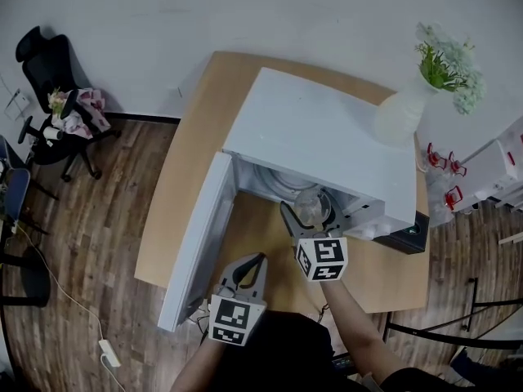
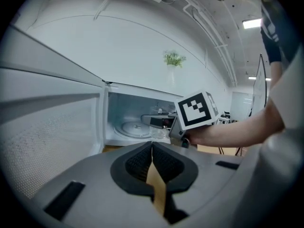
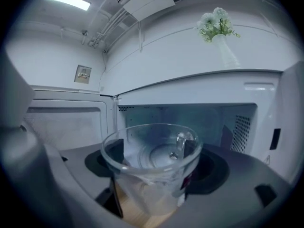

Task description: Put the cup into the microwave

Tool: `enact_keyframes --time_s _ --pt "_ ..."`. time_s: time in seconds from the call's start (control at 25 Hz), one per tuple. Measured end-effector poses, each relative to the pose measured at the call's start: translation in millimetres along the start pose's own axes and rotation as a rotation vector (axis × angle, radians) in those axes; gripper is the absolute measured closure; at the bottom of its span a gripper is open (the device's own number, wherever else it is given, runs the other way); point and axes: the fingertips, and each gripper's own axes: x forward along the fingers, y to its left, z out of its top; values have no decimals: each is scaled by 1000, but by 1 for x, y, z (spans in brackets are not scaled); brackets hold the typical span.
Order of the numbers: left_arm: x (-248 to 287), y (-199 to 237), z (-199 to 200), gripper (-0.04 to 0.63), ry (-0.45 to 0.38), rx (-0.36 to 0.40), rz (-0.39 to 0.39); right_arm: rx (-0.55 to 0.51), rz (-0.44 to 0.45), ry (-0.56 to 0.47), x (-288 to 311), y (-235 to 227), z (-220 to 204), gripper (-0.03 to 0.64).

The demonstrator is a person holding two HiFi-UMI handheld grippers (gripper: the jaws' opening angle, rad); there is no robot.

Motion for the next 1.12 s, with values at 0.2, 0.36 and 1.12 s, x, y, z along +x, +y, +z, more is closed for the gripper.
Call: enact_keyframes --time_s 0.2,0.36,1.12 --pt "4 3 0 591 7 -5 6 -3 5 -30 25 -4 7 210" --pt "6 7 -1 591 10 -18 13 -16 14 -36 49 -7 5 210" --pt "9 24 -11 591 35 -58 41 -41 28 23 118 -9 -10 210"
